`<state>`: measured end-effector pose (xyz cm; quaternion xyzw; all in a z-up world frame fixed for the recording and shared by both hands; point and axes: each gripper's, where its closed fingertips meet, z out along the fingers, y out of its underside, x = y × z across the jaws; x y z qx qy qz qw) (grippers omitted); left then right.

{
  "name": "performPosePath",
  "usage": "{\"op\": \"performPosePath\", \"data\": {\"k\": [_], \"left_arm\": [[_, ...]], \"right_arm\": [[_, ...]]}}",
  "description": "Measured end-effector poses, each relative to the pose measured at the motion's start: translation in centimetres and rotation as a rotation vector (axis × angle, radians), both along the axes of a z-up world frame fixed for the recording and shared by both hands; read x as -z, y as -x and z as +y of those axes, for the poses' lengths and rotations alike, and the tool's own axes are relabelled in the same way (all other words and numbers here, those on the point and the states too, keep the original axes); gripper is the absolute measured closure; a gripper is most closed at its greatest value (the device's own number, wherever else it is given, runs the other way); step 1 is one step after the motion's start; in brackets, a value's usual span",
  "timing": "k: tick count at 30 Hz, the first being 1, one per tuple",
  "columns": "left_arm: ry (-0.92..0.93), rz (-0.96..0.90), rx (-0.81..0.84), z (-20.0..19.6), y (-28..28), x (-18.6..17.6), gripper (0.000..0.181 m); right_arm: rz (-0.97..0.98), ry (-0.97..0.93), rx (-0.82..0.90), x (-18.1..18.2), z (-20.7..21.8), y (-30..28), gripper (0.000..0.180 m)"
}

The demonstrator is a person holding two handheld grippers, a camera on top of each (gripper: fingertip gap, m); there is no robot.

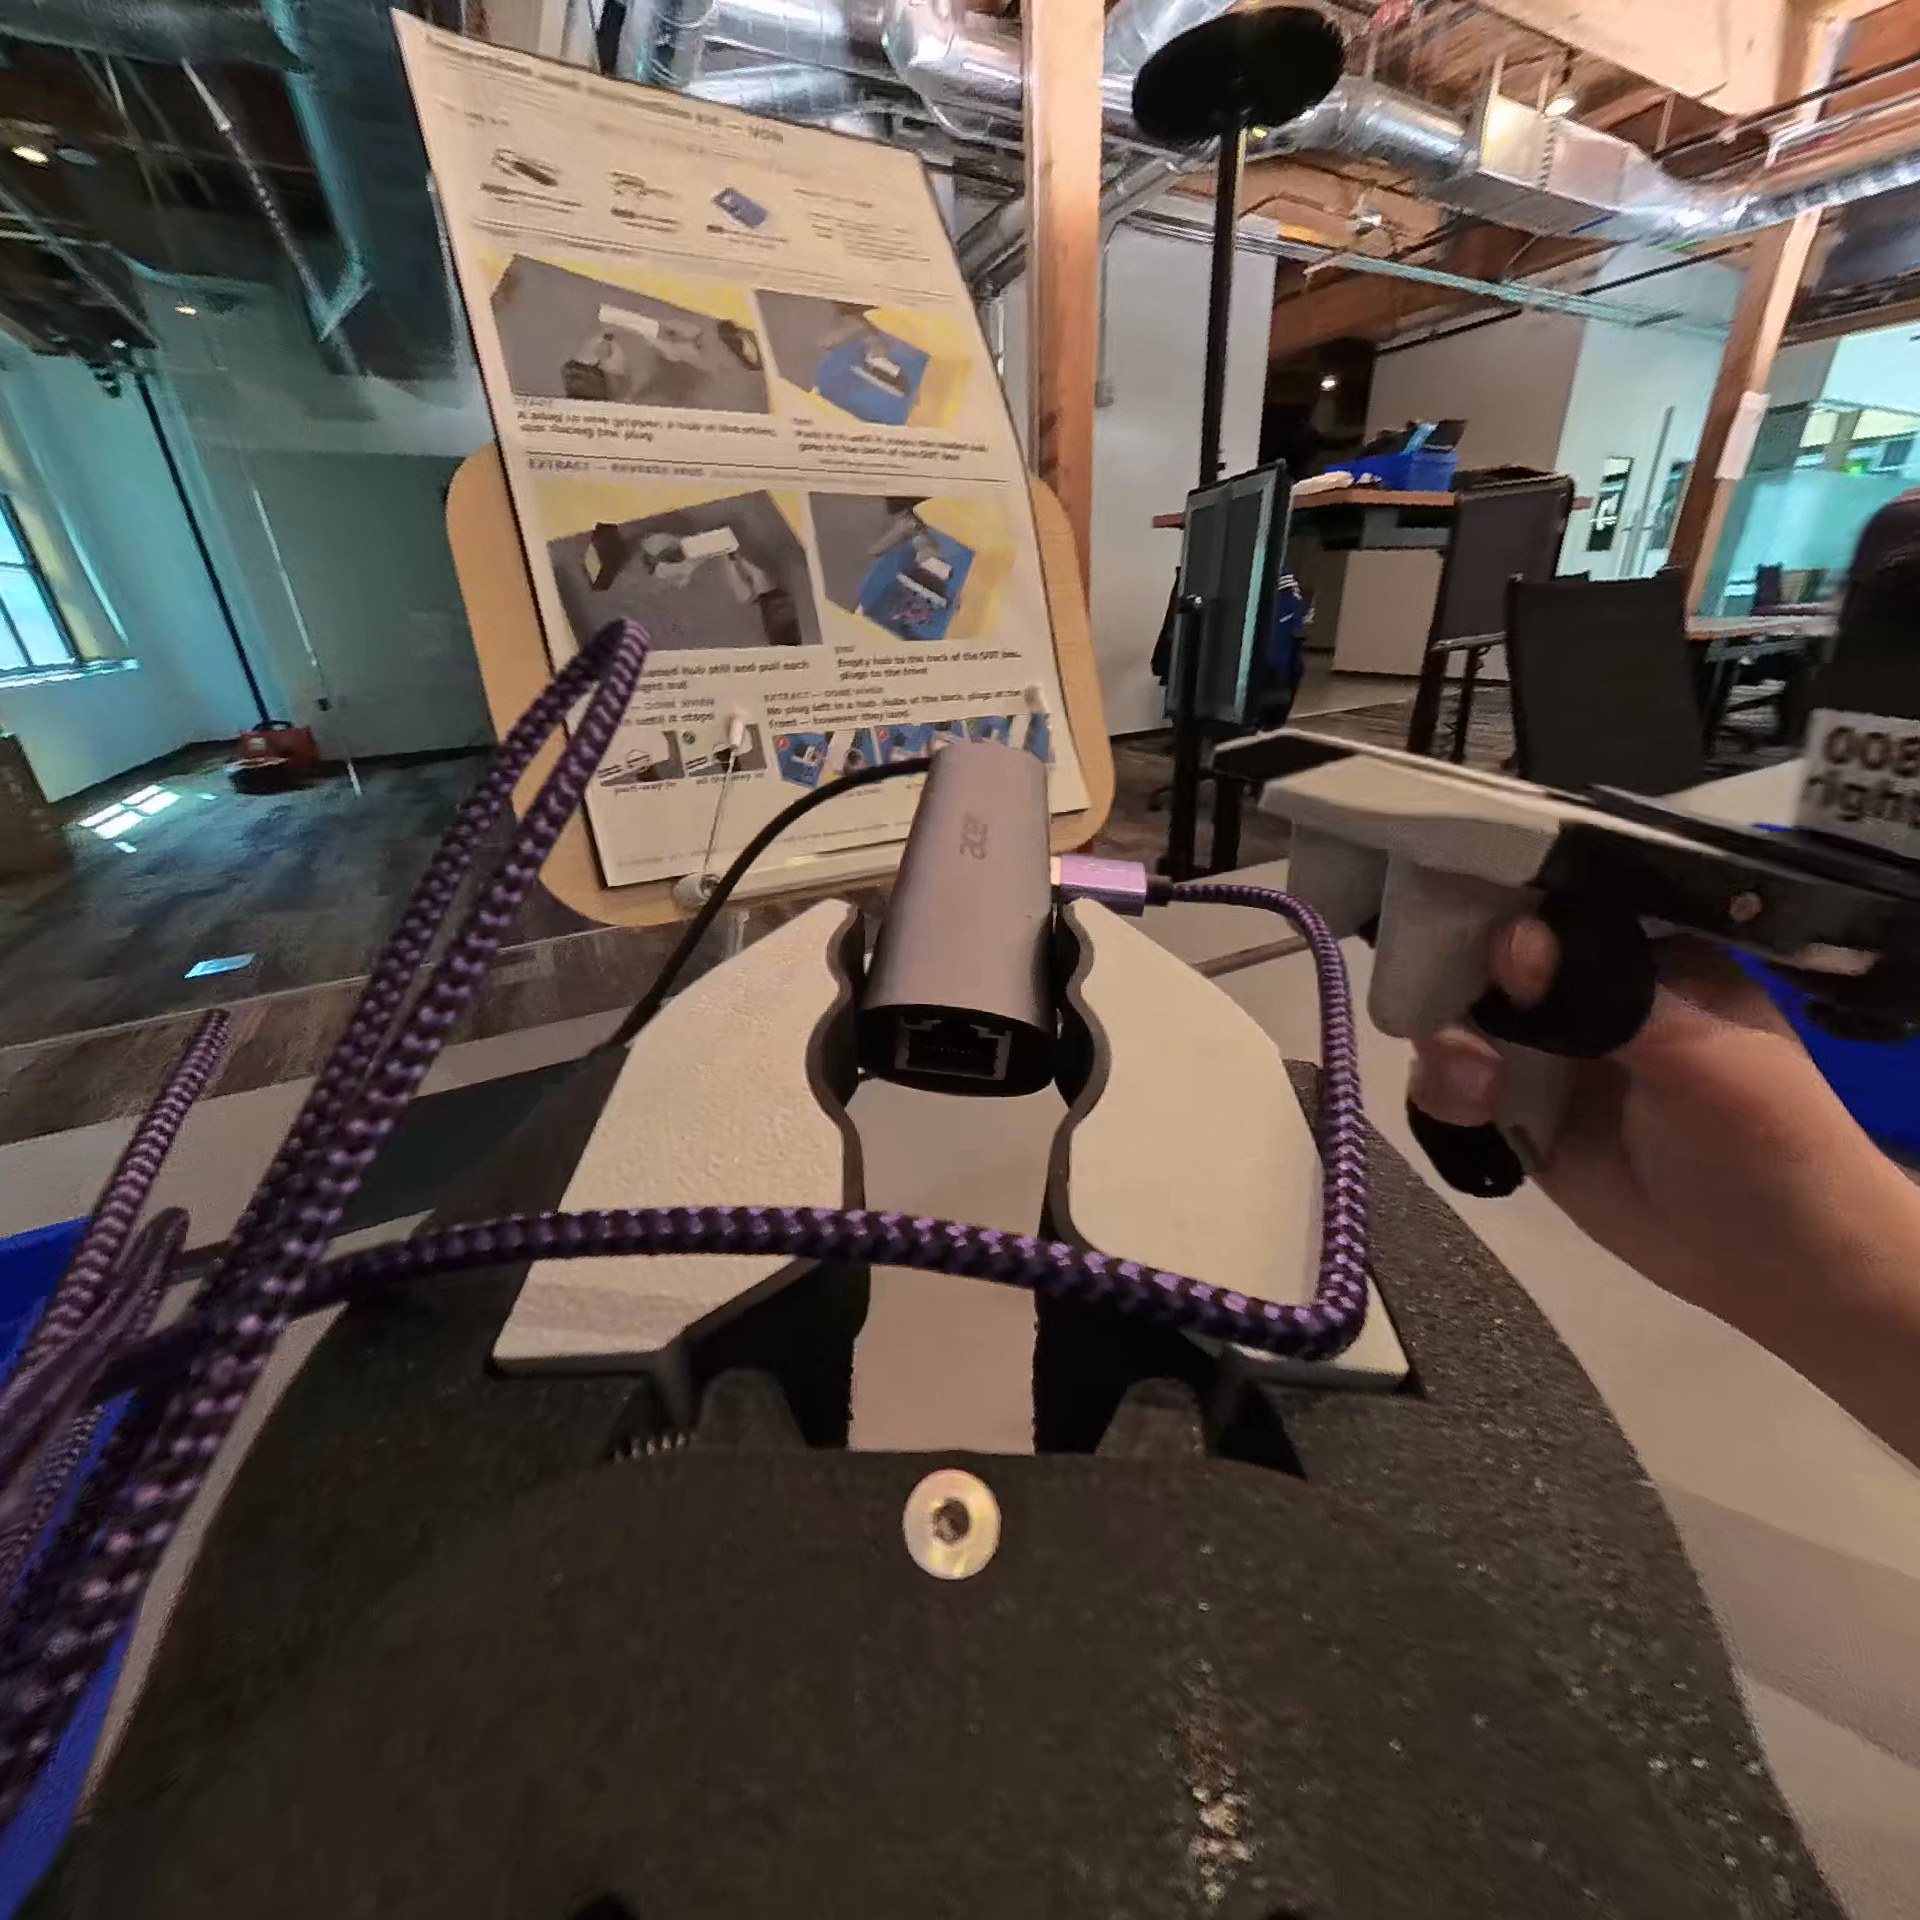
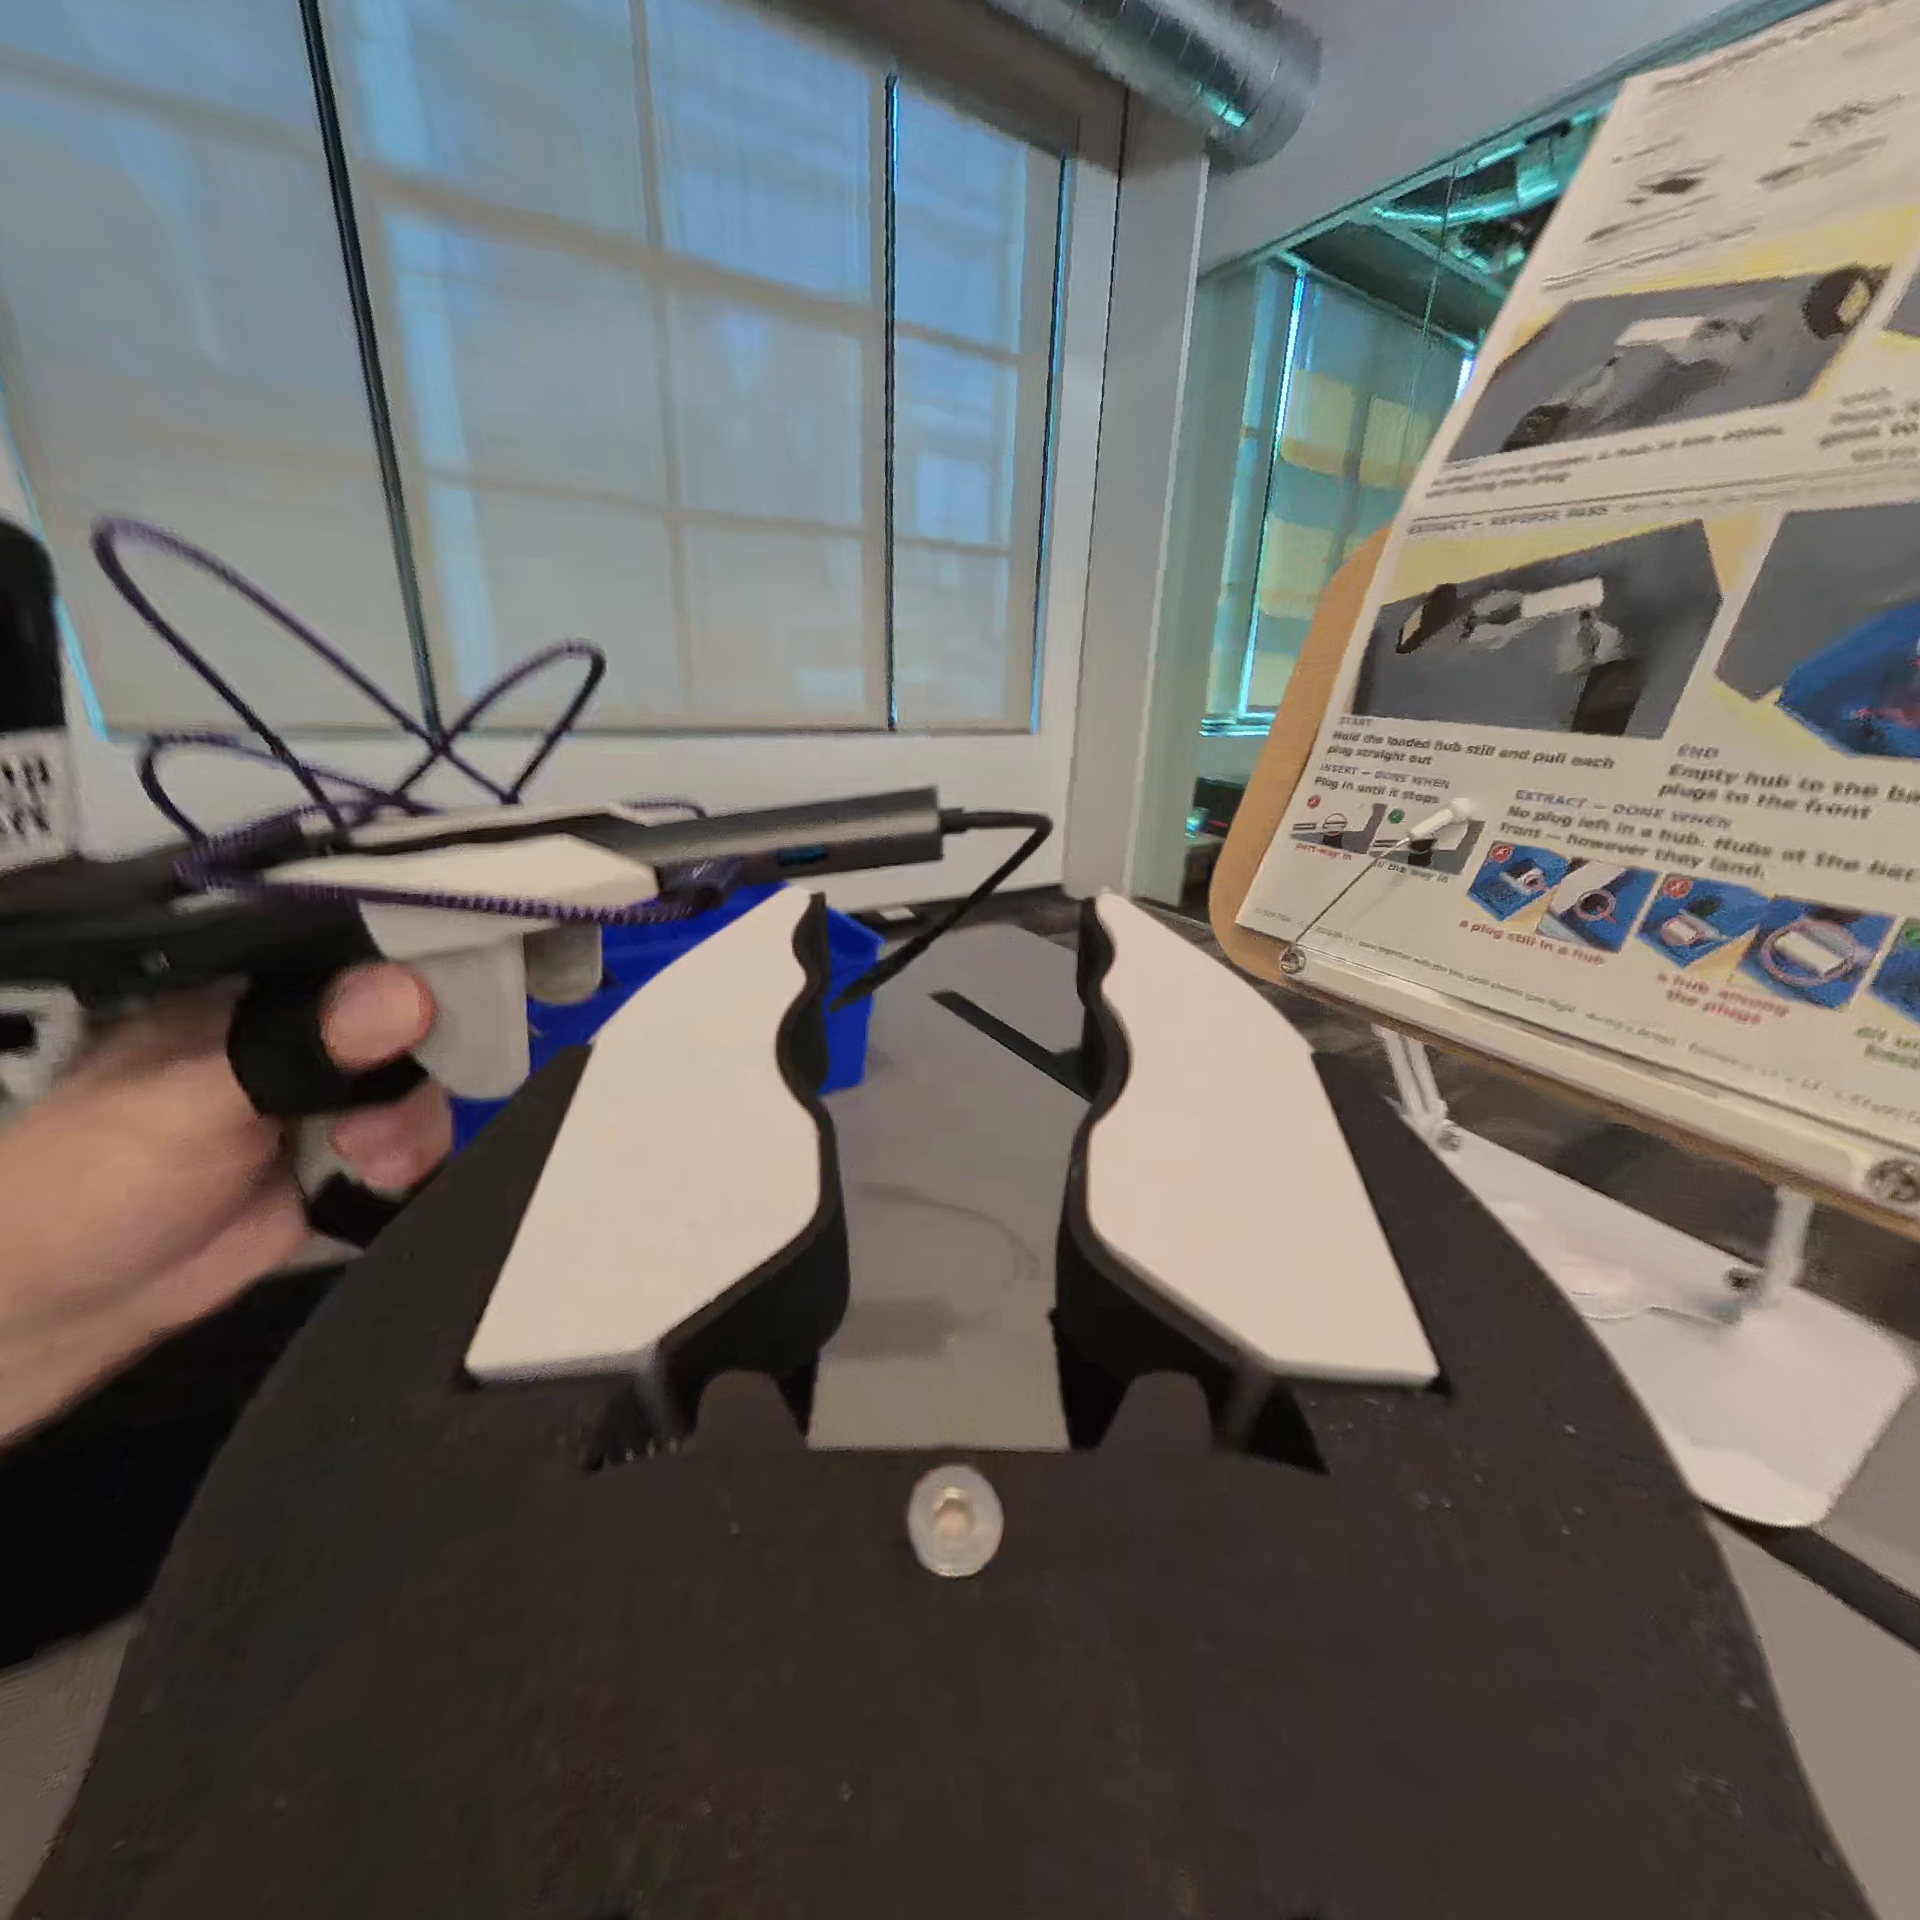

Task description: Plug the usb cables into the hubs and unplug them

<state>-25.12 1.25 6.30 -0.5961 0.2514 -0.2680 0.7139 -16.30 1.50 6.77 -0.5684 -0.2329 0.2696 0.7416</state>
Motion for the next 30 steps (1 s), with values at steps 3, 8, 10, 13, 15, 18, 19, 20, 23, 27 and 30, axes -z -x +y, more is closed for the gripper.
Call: {"op": "performPosePath", "data": {"k": [3,8,10,13,15,18,19,20,23,27,30], "left_arm": [[0.019,-0.013,-0.008,0.4,0.2,0.2,0.146],[0.053,-0.018,-0.028,0.9,0.0,1.1,0.146],[0.063,-0.010,-0.036,1.1,-0.2,1.5,0.146],[0.071,-0.017,-0.029,1.1,-0.5,1.7,0.146],[0.074,-0.023,-0.029,1.2,-0.4,1.7,0.146],[0.089,-0.047,-0.021,1.2,-0.4,1.7,0.146],[0.094,-0.053,-0.019,1.2,-0.4,1.7,0.146],[0.100,-0.057,-0.015,1.2,-0.5,1.8,0.146],[0.122,-0.071,0.014,1.1,-1.0,2.0,0.146],[0.128,-0.065,0.025,1.0,-1.5,2.3,0.146],[0.125,-0.059,0.029,1.0,-1.6,2.3,0.146]], "right_arm": [[-0.126,-0.021,0.067,1.4,0.2,1.5,0.138],[-0.205,-0.061,0.097,2.3,-0.2,3.5,0.148],[-0.221,-0.054,0.101,2.6,-0.4,4.3,0.150],[-0.211,-0.038,0.121,2.7,-0.3,4.7,0.150],[-0.199,-0.022,0.111,2.8,-0.3,4.9,0.151],[-0.169,-0.001,0.090,2.6,-0.4,5.1,0.151],[-0.164,0.000,0.080,2.6,-0.4,5.3,0.150],[-0.166,-0.002,0.083,2.7,-0.5,5.4,0.150],[-0.187,-0.016,0.126,2.8,-0.3,5.4,0.153],[-0.182,-0.017,0.175,2.6,-0.1,4.8,0.155],[-0.183,-0.002,0.173,2.7,0.0,4.8,0.157]]}}
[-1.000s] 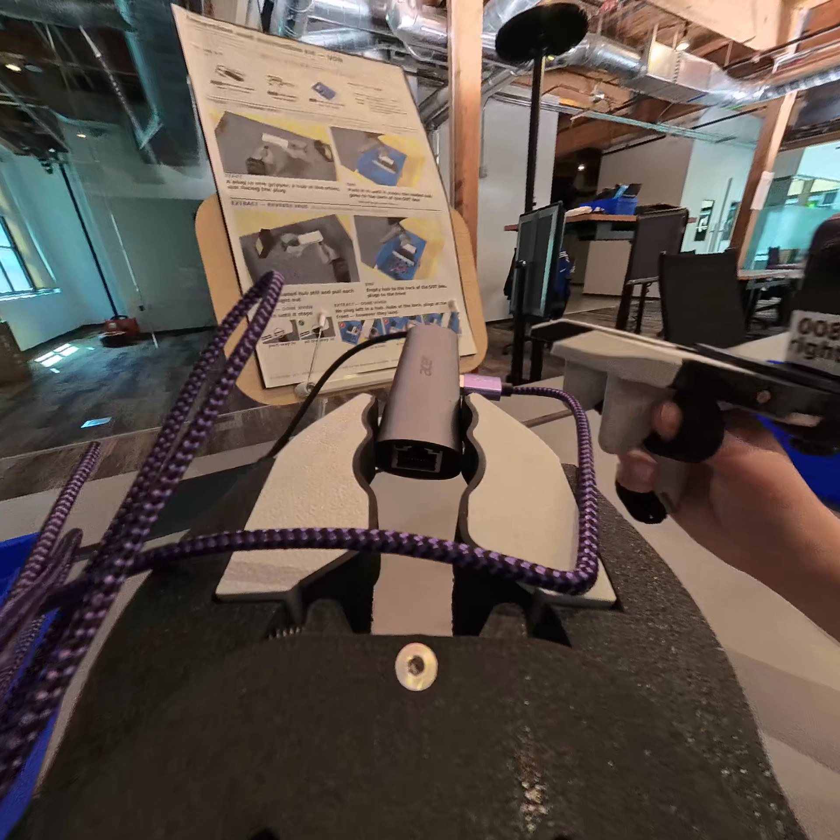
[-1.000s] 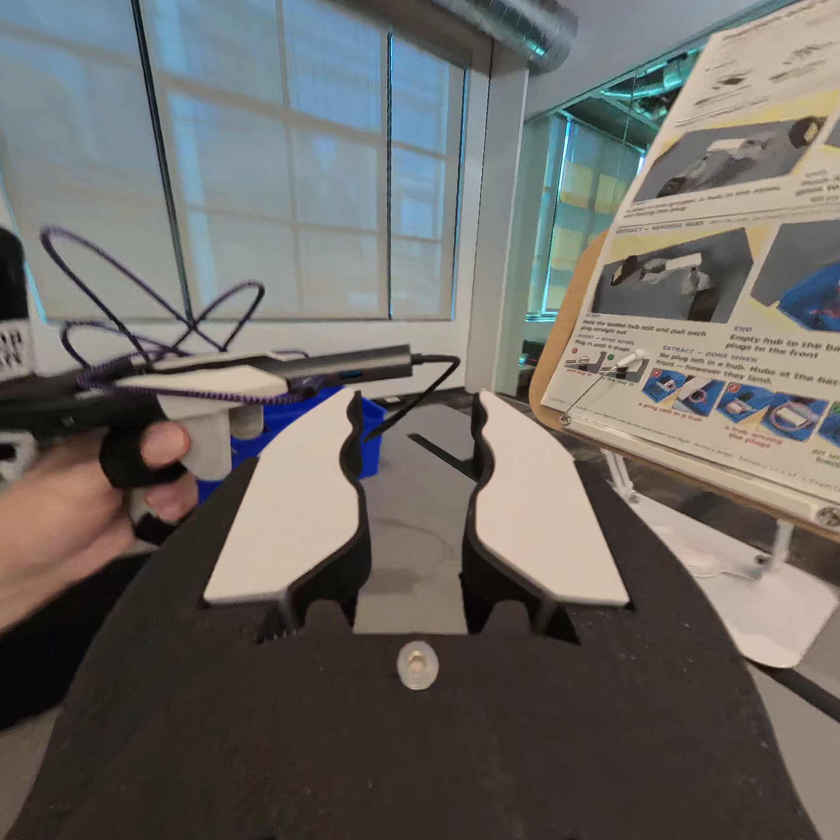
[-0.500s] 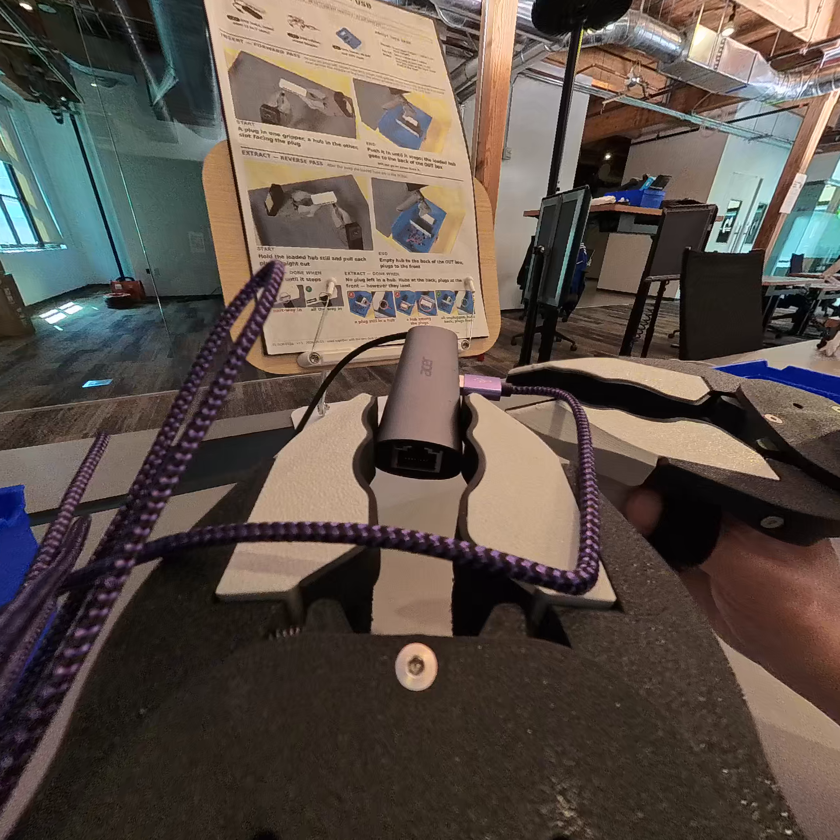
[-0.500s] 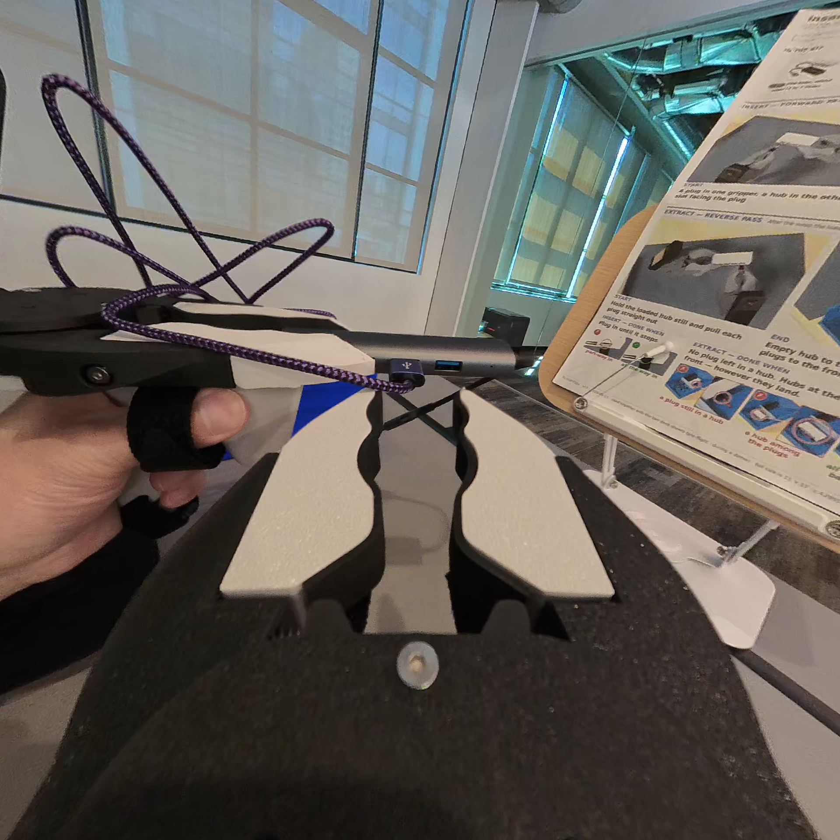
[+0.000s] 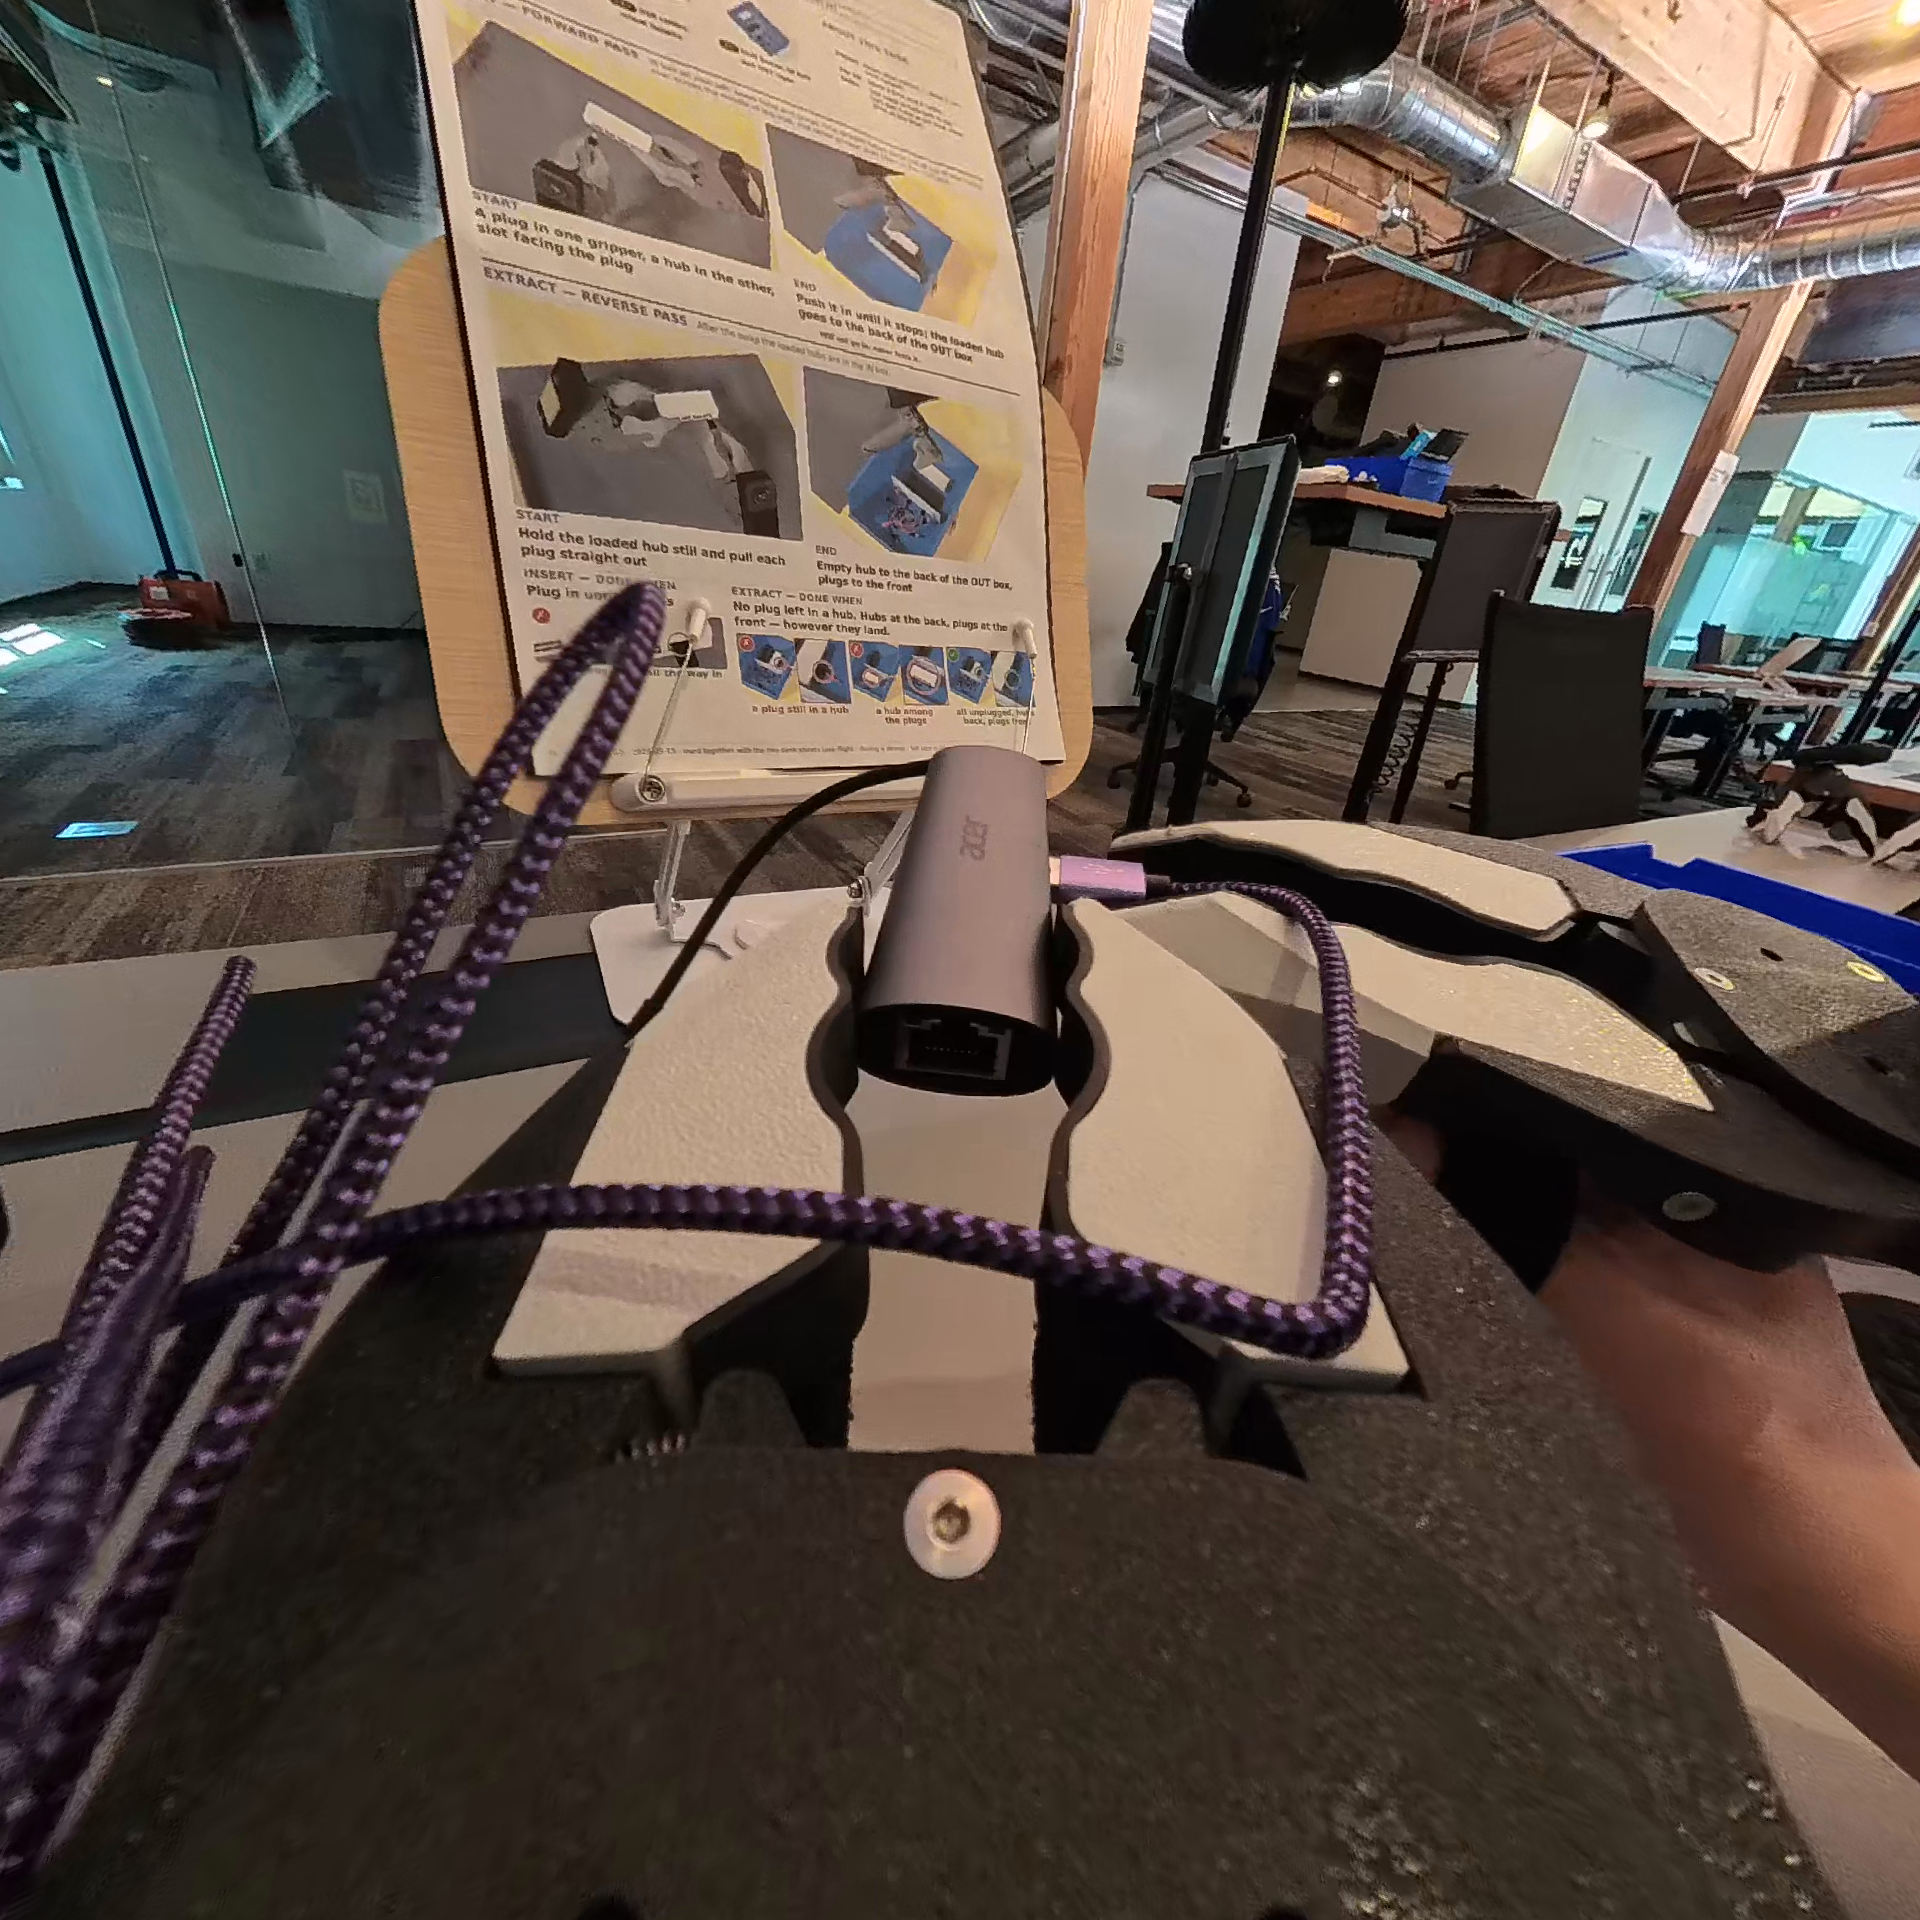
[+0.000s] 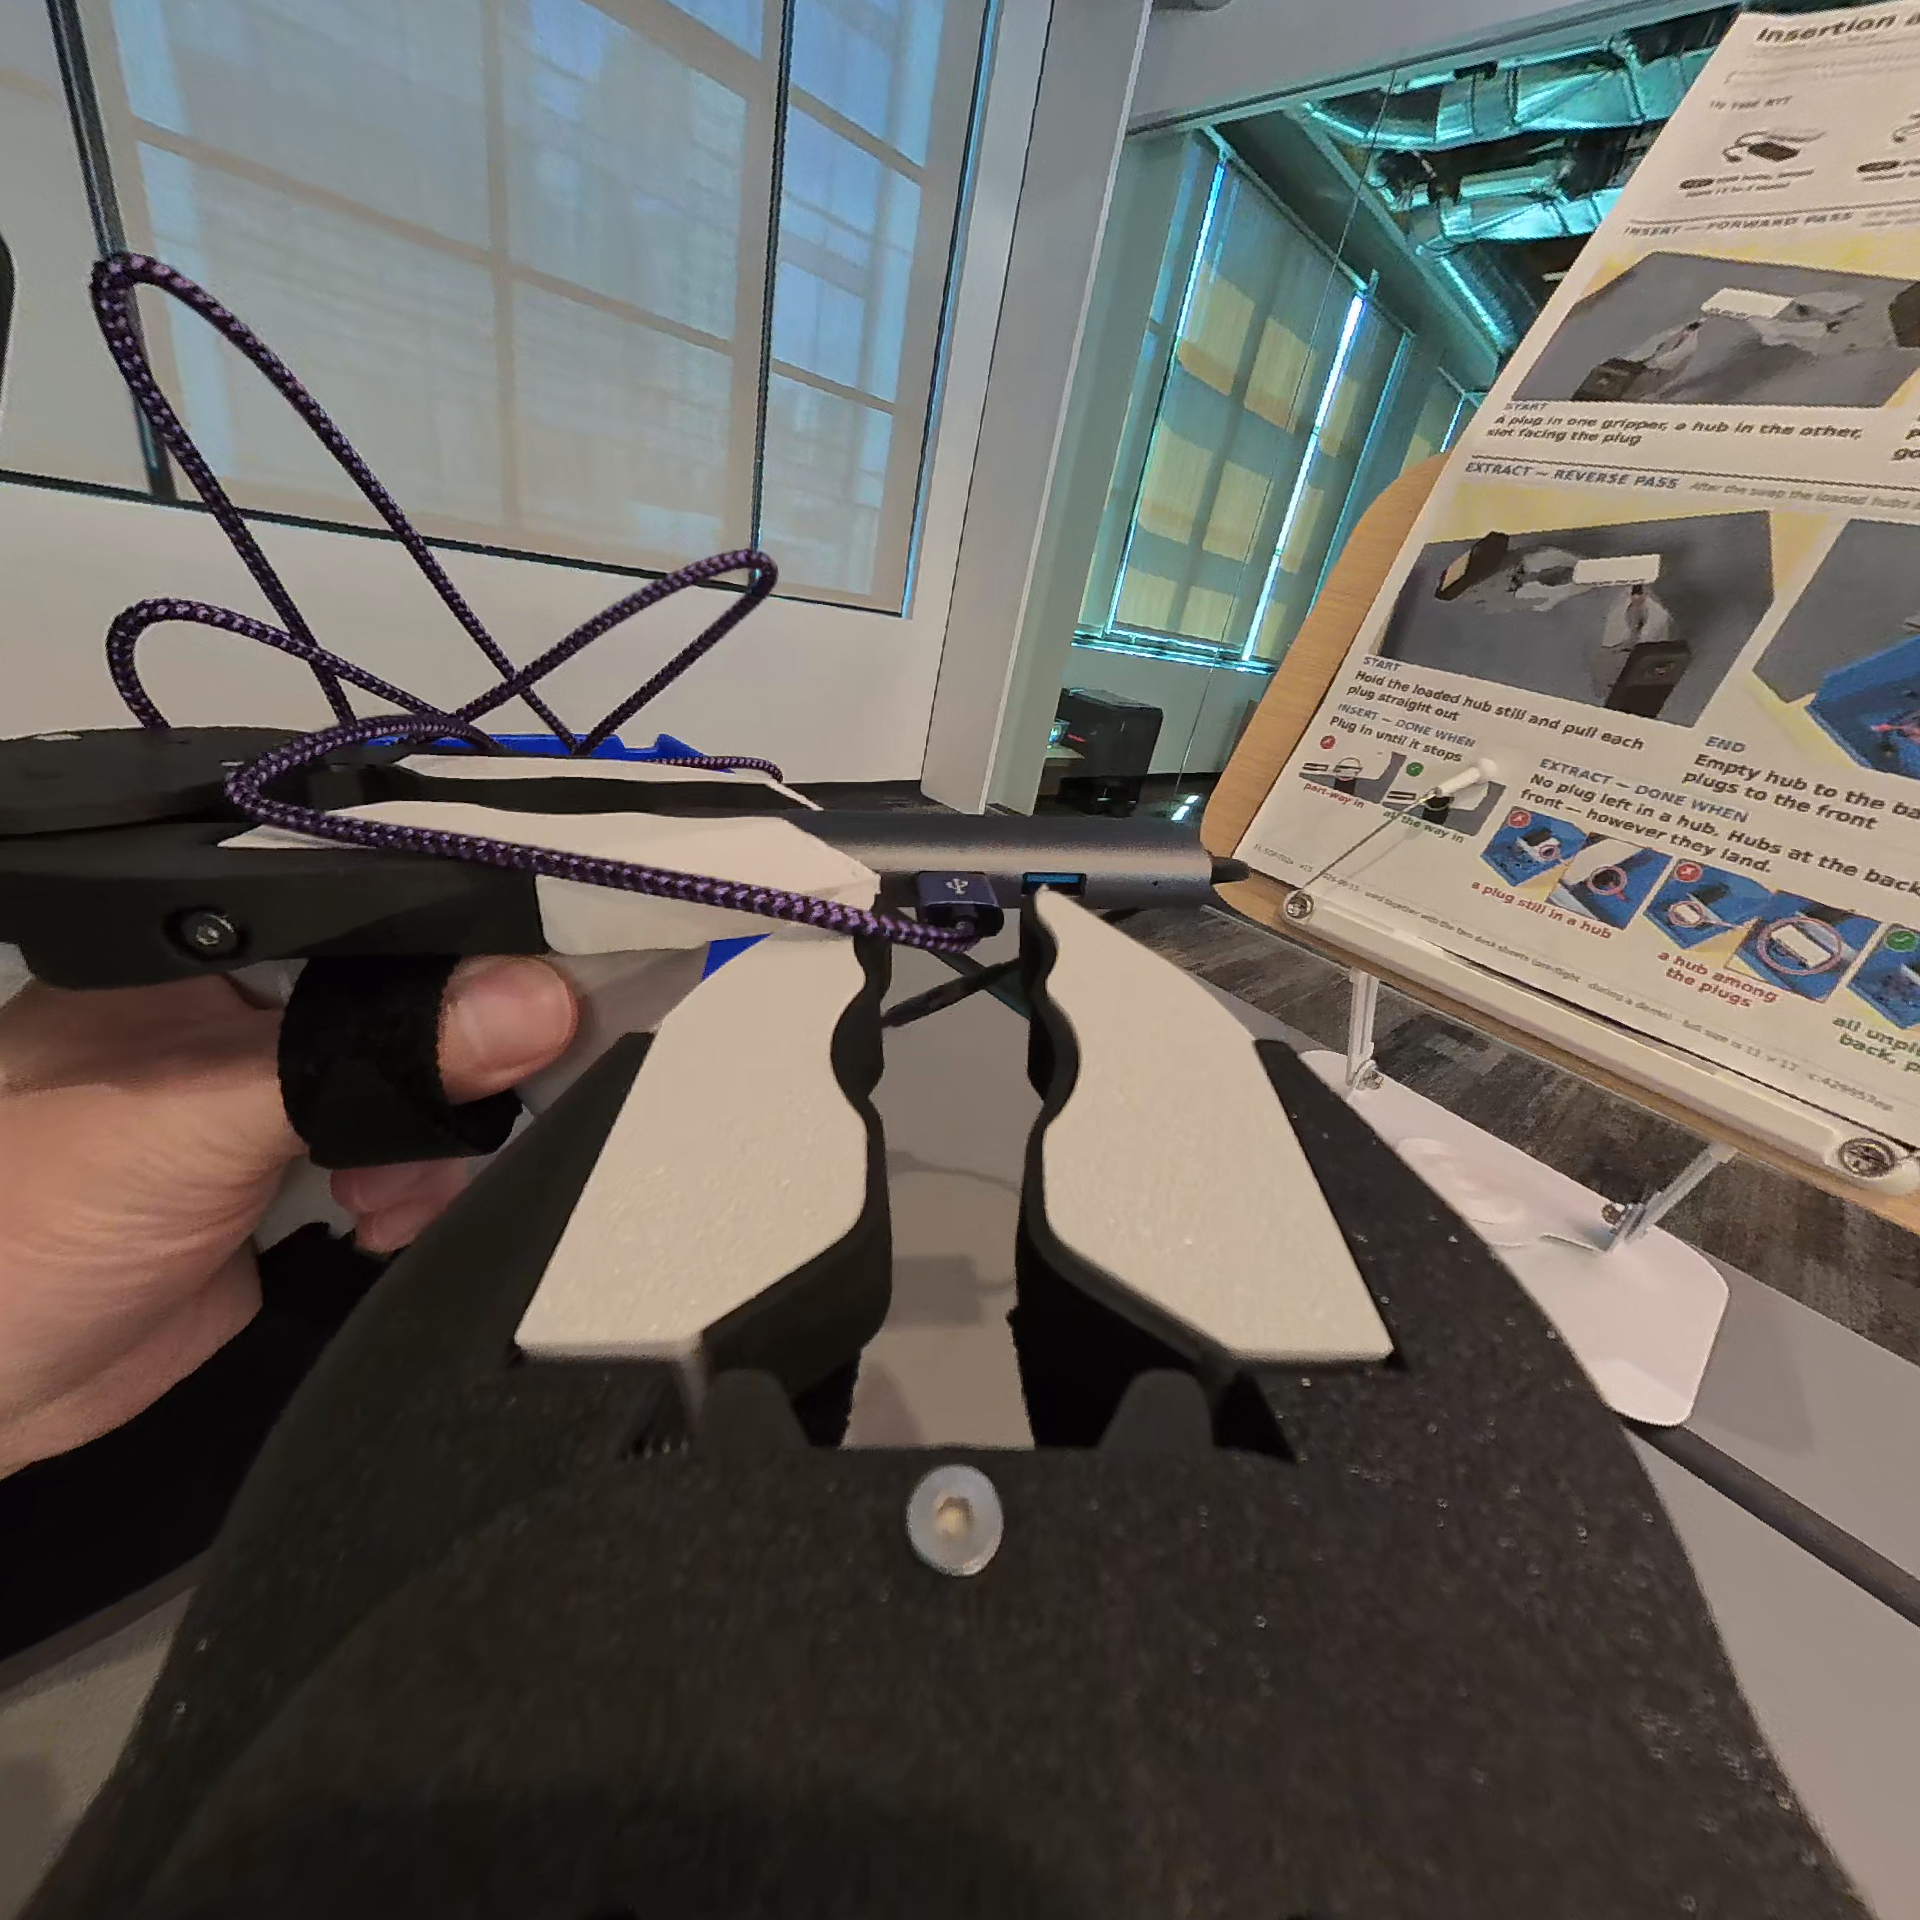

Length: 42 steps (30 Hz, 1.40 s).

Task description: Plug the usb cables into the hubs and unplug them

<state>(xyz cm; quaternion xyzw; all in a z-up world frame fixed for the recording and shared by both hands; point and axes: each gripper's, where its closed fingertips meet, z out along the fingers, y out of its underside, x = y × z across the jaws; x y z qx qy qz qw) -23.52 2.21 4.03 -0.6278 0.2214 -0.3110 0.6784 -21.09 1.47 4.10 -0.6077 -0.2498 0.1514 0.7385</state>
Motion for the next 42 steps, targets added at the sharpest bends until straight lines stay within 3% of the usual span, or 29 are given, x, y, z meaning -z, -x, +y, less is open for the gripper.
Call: {"op": "performPosePath", "data": {"k": [23,42], "left_arm": [[0.012,-0.033,0.072,-0.6,-0.6,-0.2,0.146],[-0.036,-0.027,0.047,-1.1,-0.8,-0.8,0.146]], "right_arm": [[0.019,-0.010,-0.071,-0.2,-0.2,-0.1,0.165],[0.019,-0.036,-0.030,-0.6,-0.7,-0.4,0.165]]}}
